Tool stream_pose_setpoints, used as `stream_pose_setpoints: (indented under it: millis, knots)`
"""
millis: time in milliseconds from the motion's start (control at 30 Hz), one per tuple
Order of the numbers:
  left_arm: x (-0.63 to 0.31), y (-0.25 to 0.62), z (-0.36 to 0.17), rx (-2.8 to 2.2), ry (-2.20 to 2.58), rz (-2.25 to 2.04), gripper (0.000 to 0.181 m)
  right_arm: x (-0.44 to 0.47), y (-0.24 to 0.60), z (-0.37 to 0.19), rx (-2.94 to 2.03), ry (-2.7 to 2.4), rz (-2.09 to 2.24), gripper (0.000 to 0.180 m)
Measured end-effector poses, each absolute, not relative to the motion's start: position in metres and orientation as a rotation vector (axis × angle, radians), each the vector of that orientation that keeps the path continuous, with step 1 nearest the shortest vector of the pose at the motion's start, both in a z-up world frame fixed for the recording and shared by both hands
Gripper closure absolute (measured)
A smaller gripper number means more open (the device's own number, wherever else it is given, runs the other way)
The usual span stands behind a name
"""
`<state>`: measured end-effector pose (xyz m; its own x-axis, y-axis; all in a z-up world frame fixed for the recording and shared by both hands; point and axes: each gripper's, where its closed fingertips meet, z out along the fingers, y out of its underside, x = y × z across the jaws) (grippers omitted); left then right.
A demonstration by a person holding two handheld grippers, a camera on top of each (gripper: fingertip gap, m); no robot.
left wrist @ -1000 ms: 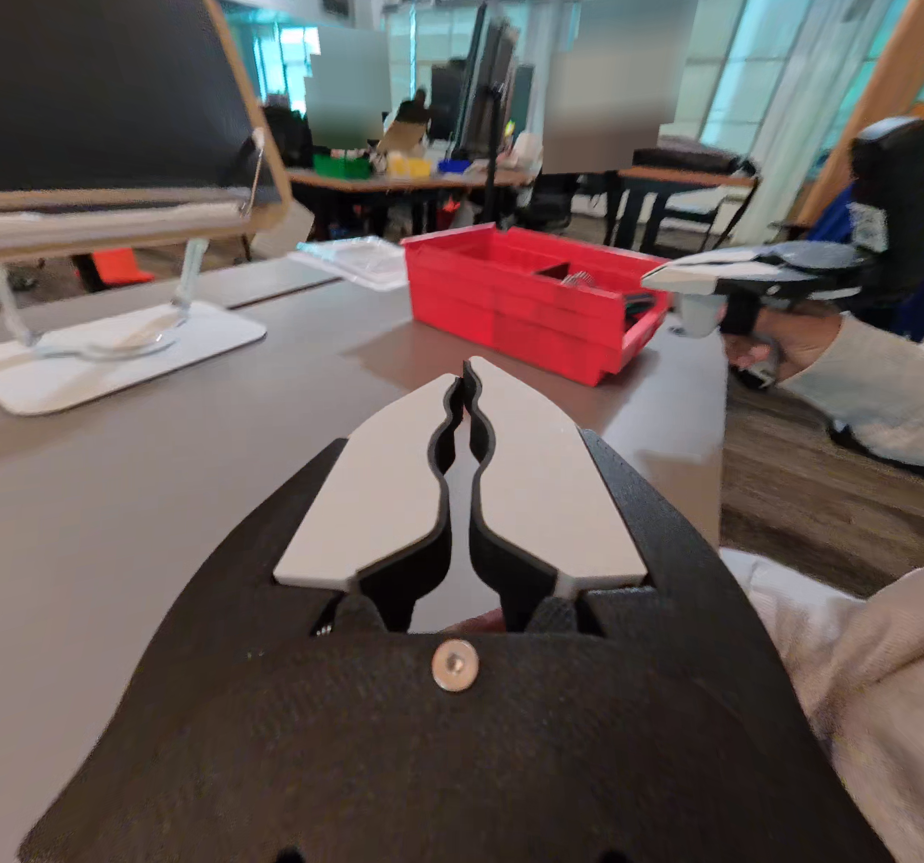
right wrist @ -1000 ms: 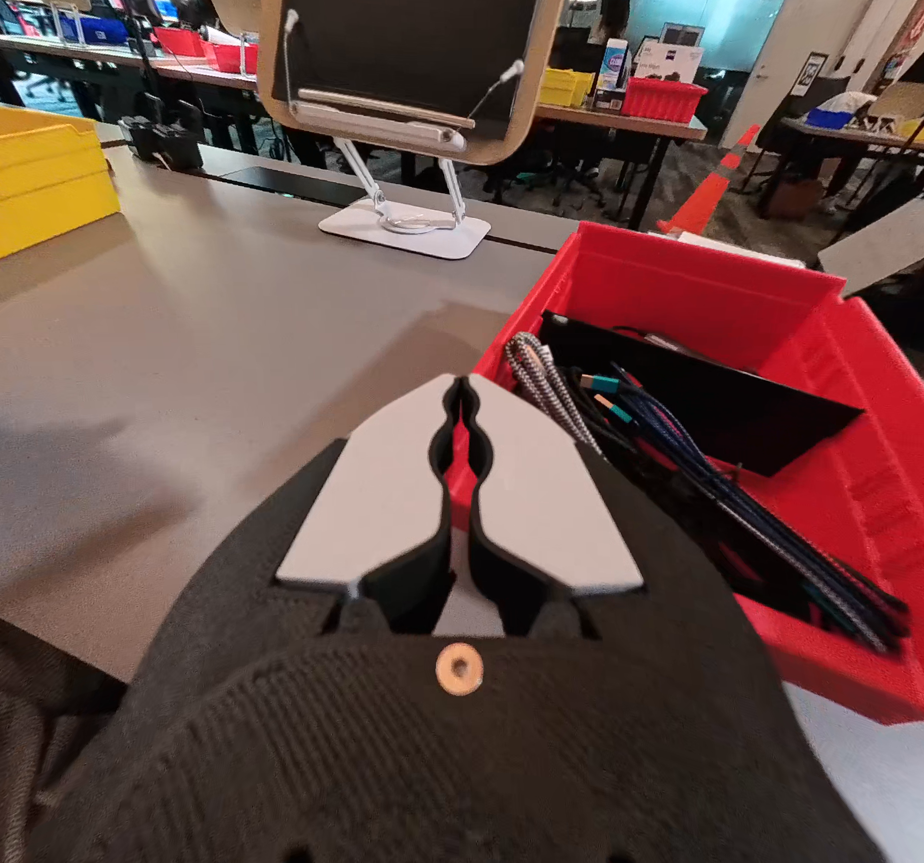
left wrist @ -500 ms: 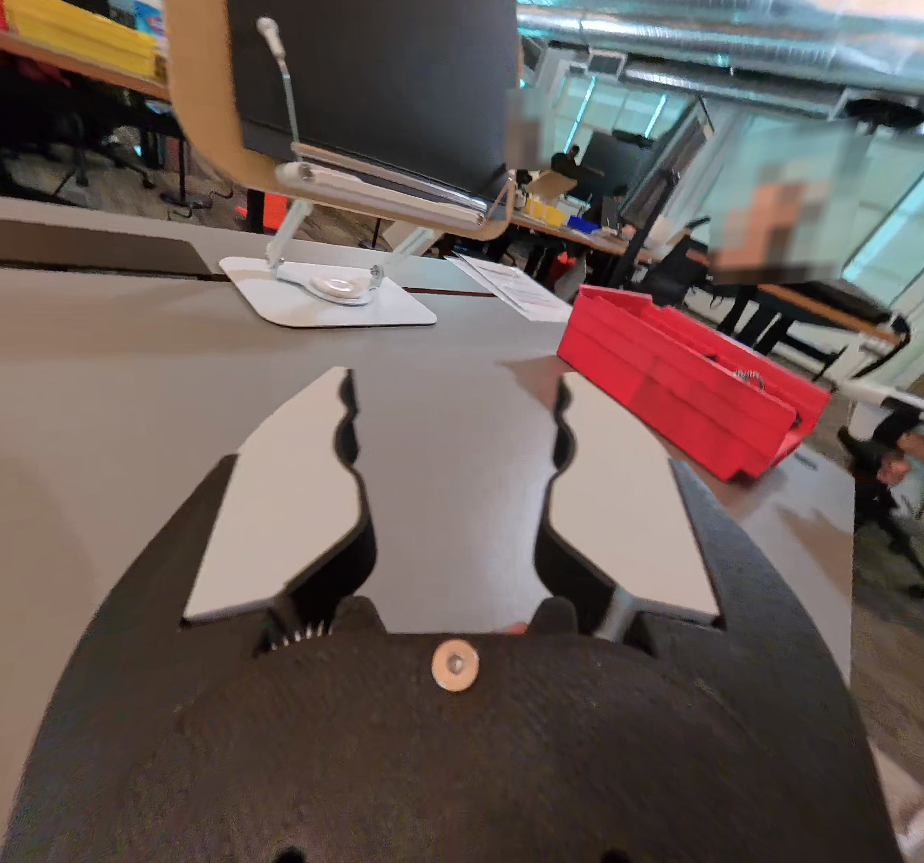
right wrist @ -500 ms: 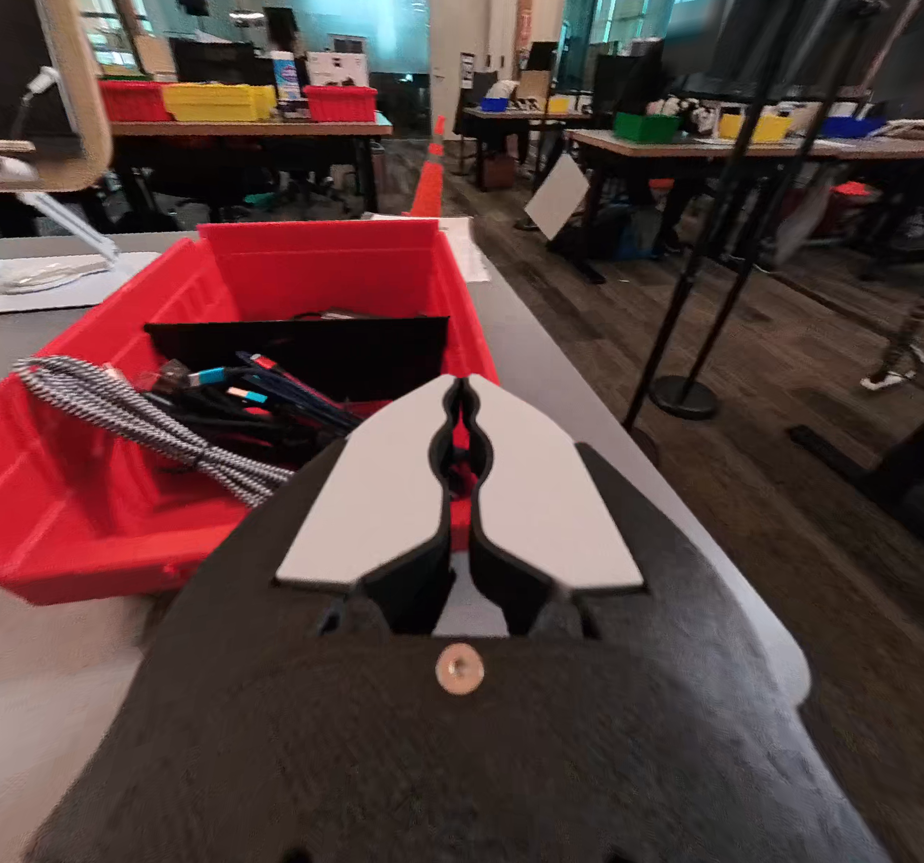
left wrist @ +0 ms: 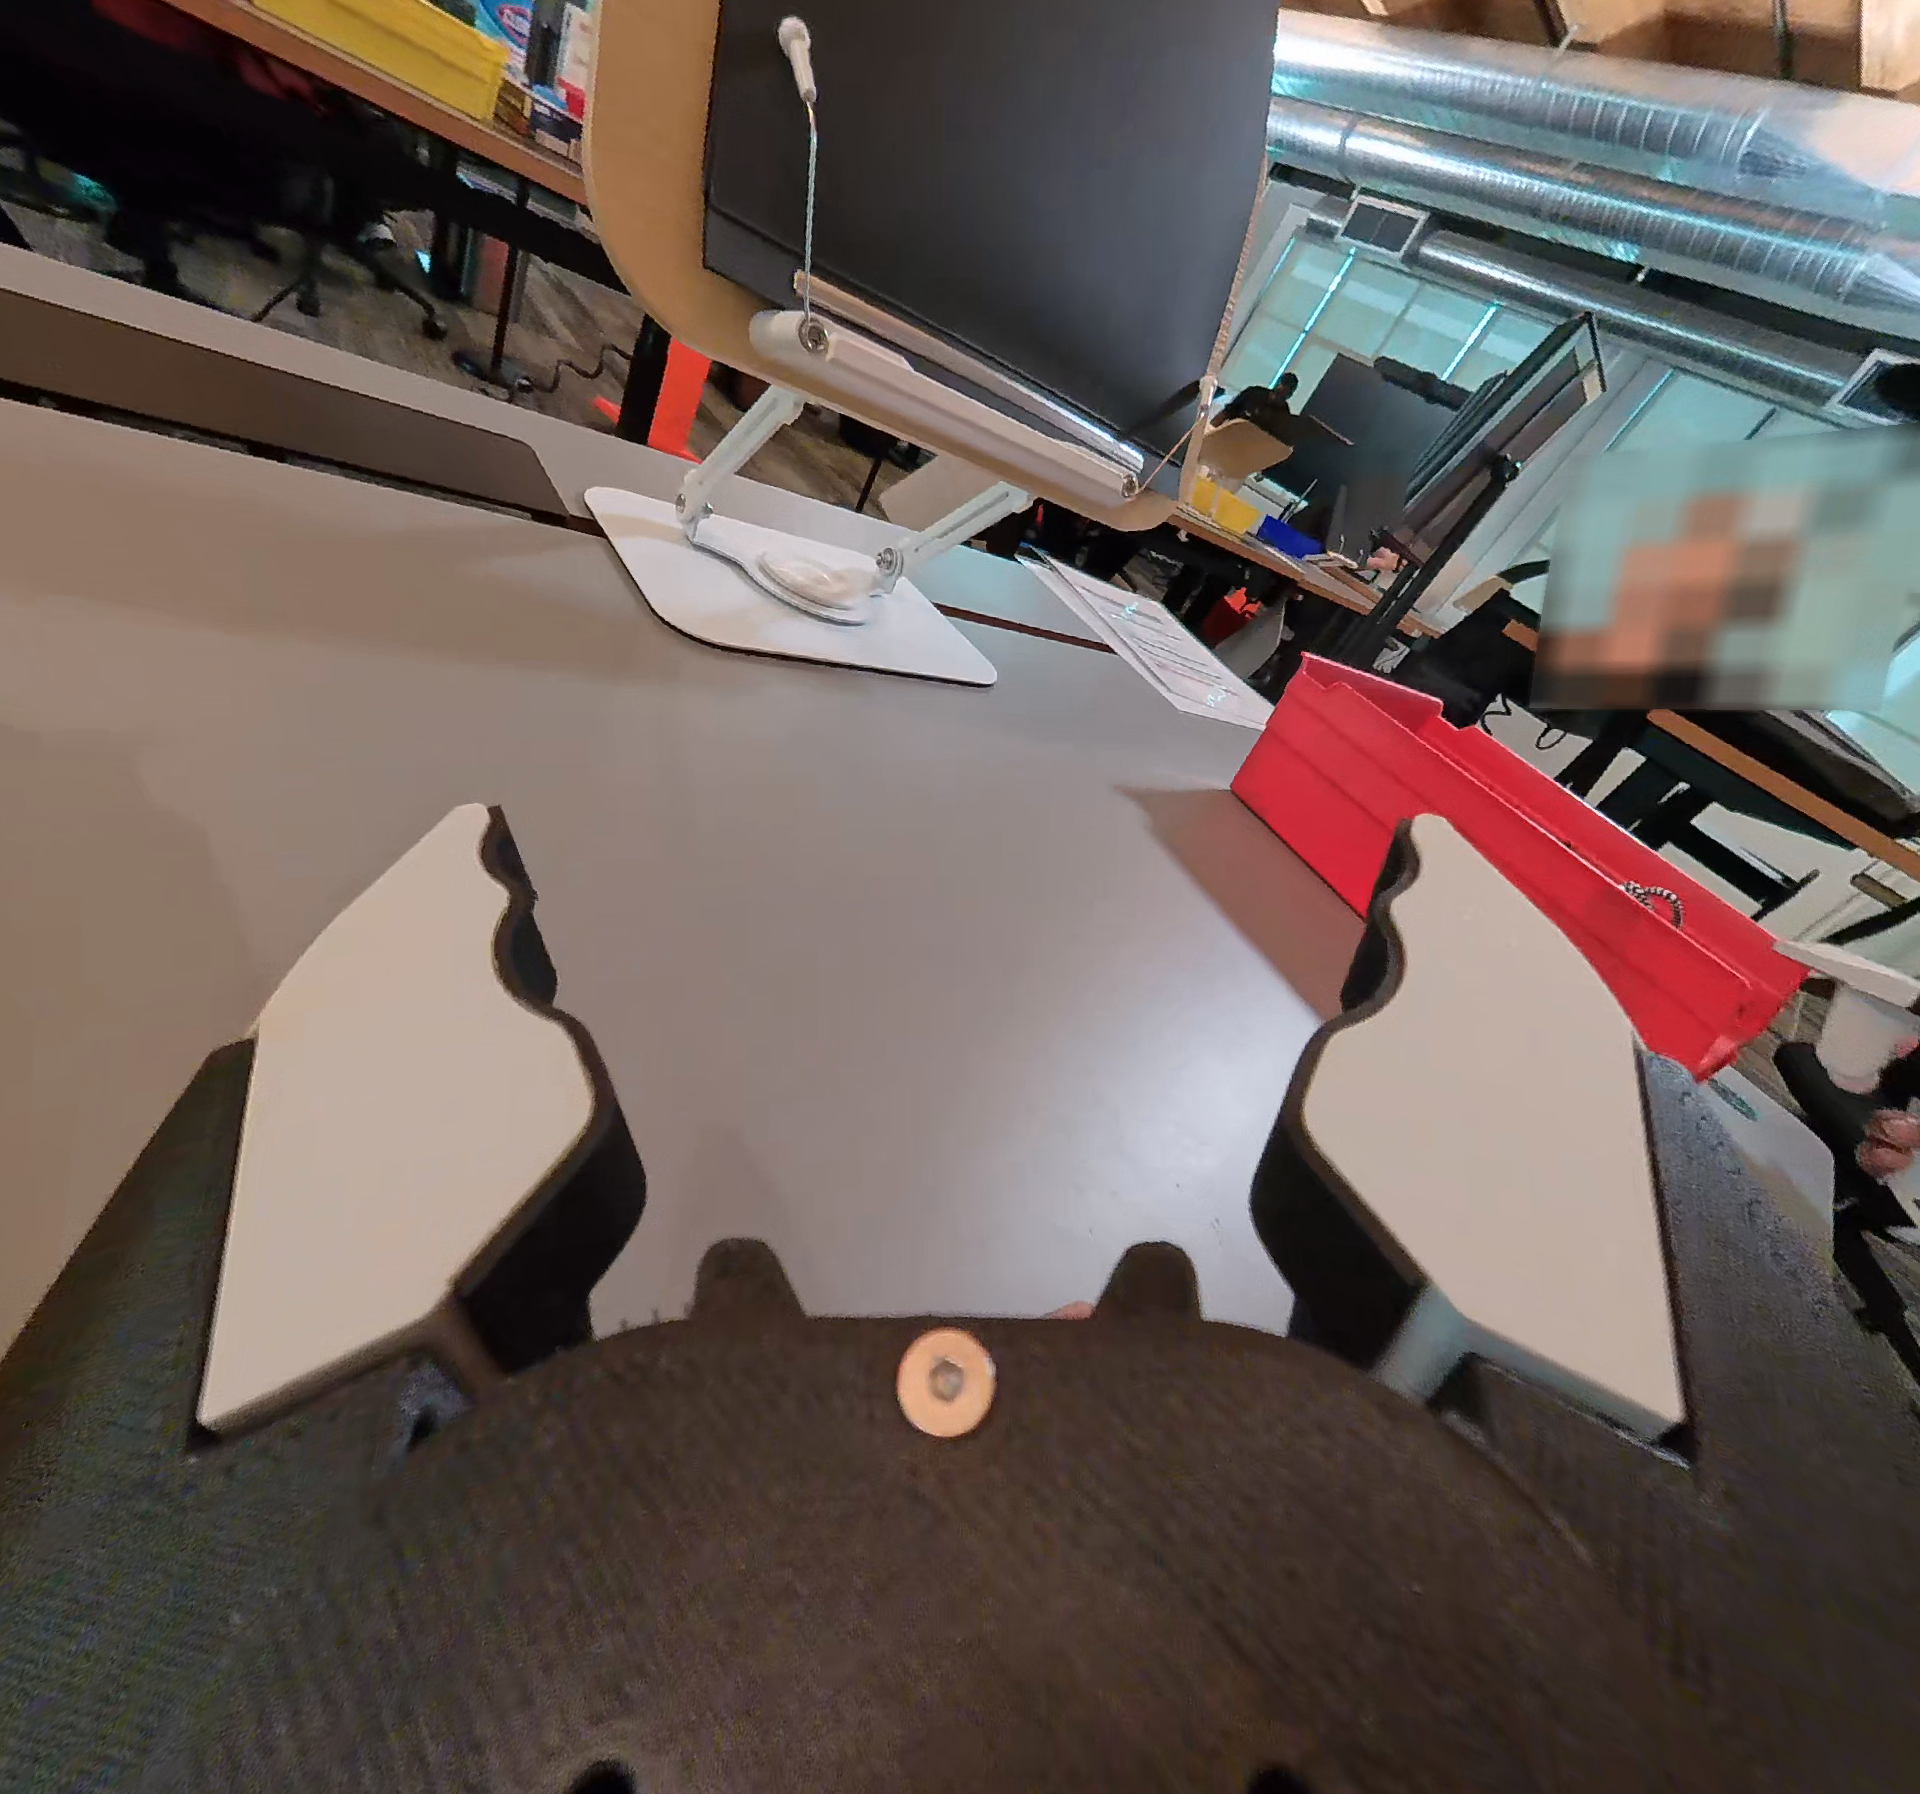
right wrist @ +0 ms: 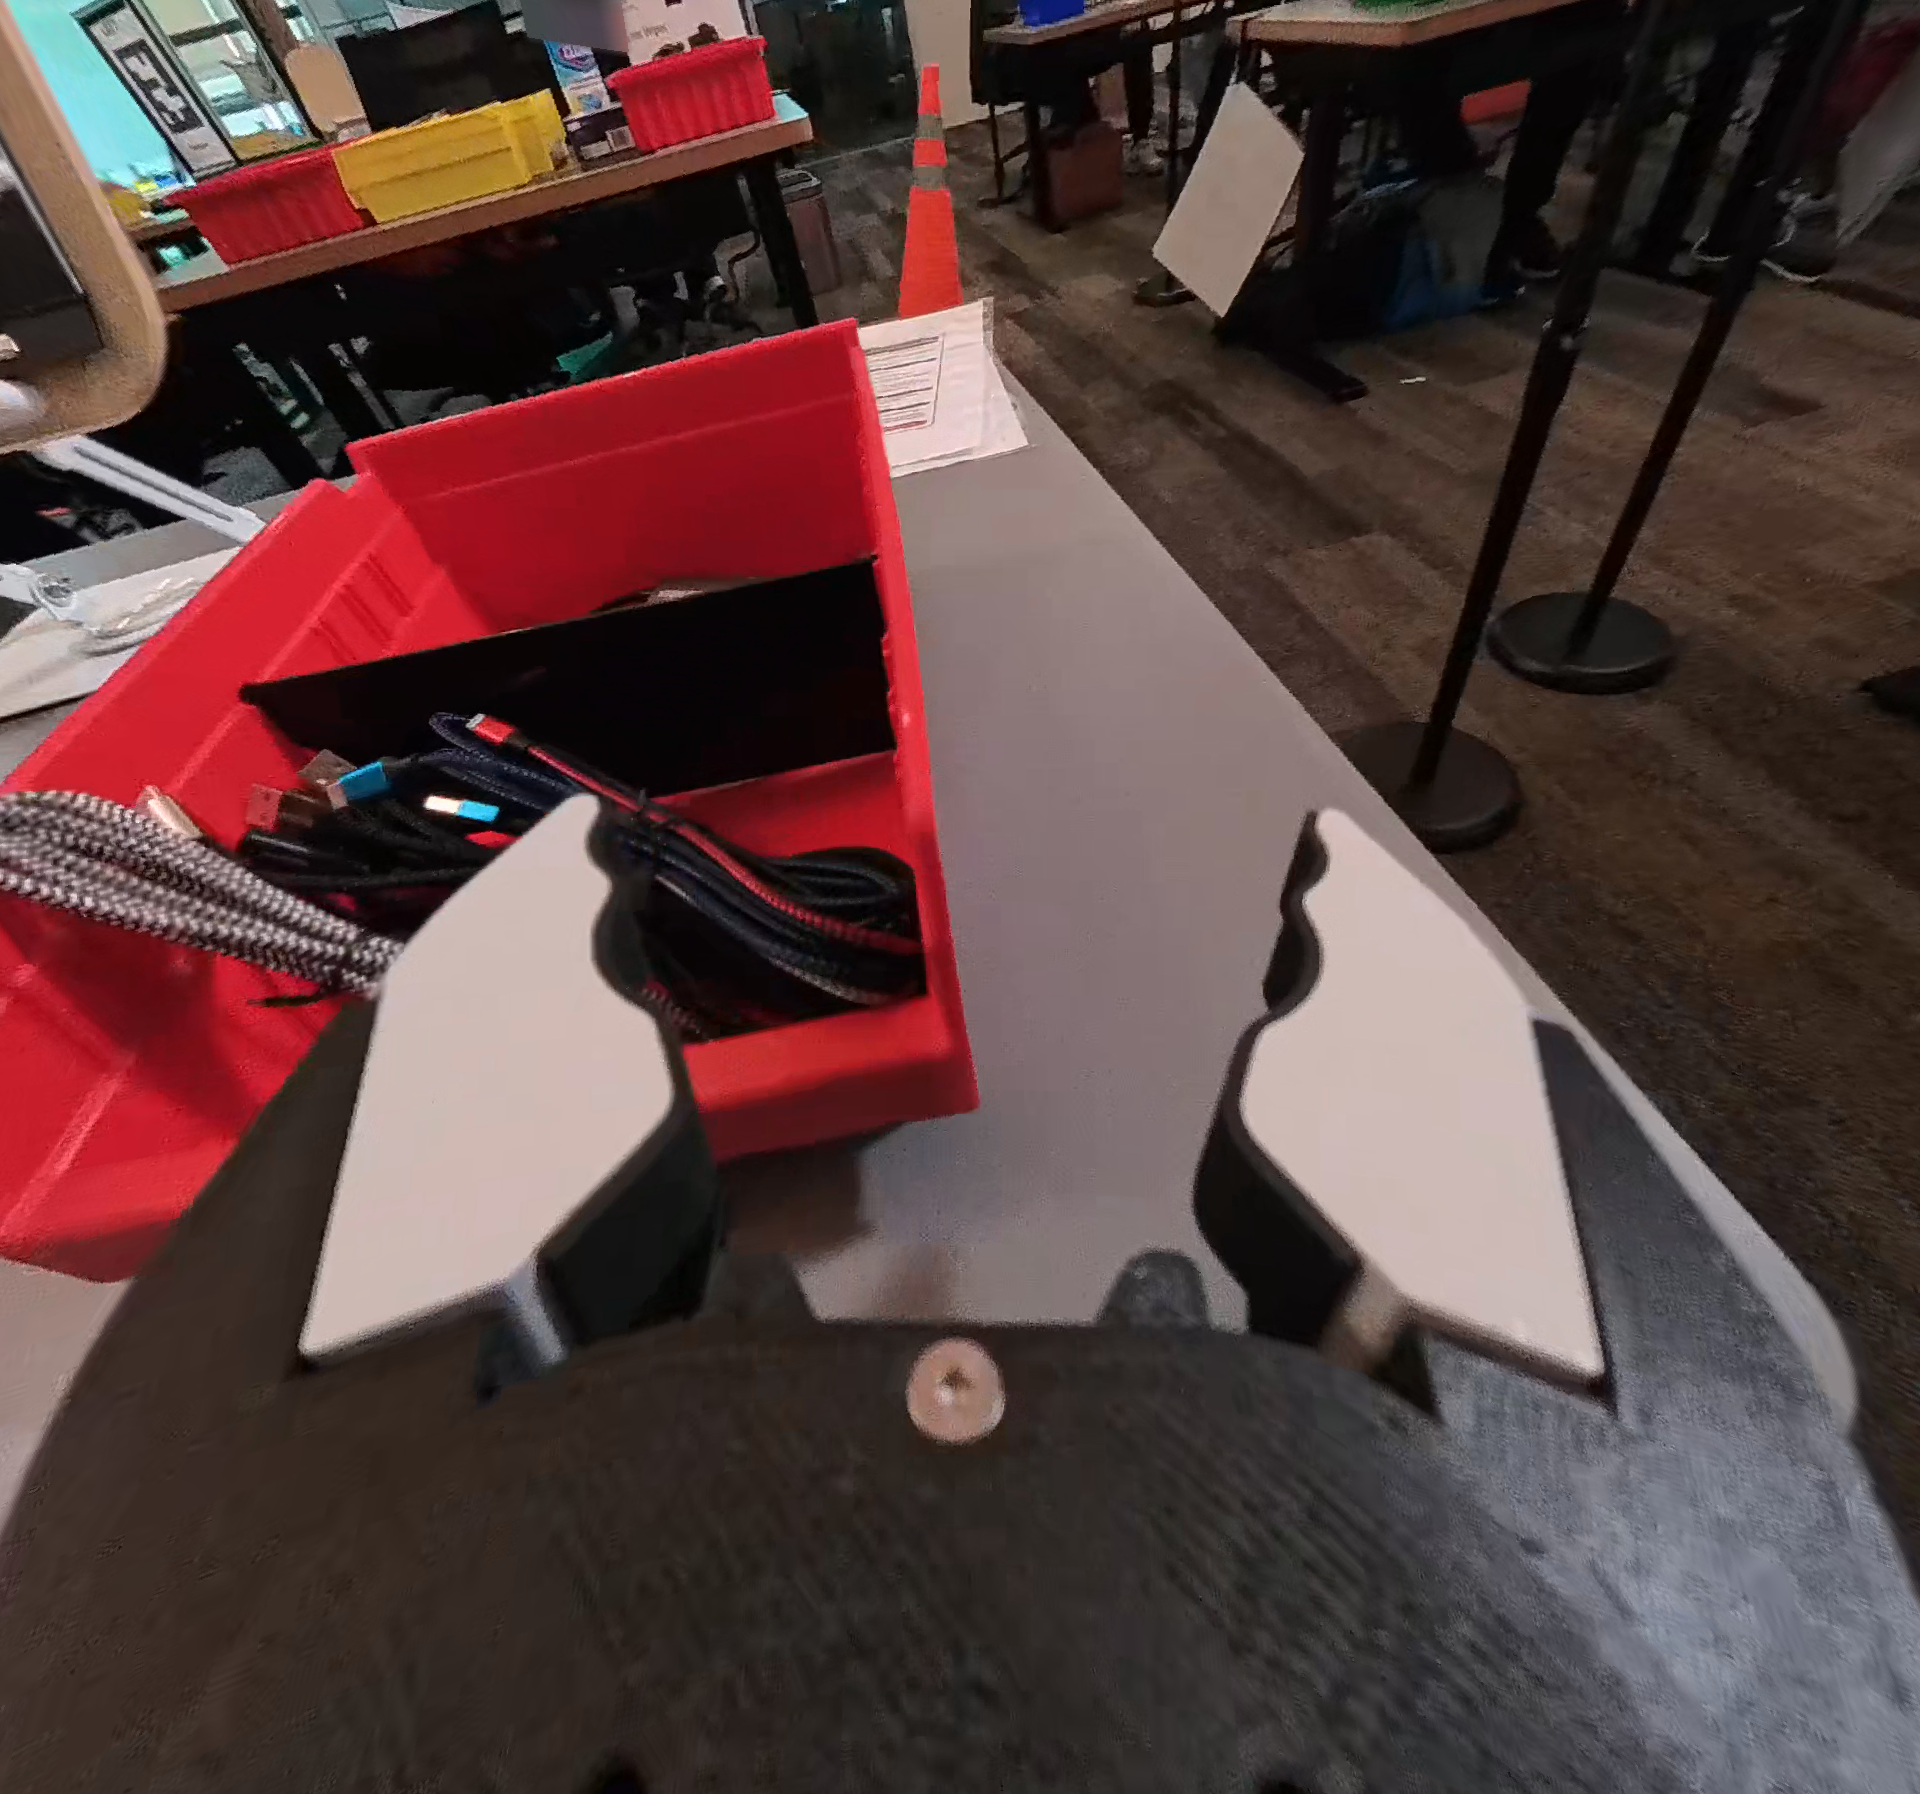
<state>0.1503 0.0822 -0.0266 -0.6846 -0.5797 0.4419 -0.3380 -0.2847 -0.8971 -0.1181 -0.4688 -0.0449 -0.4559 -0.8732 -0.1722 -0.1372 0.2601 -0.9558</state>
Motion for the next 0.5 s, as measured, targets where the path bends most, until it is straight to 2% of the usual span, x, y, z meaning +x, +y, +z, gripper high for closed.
stream_pose_setpoints:
  millis: [200,500]
  knots:
    - [0.142,0.085,-0.040,-1.167,1.853,-2.068,0.032,-0.094,-0.468,-0.054,-0.928,1.797,-1.129,0.050]
    - [0.127,0.095,-0.045,-1.156,1.900,-2.052,0.033,-0.064,-0.473,-0.077,-0.871,1.871,-0.929,0.052]
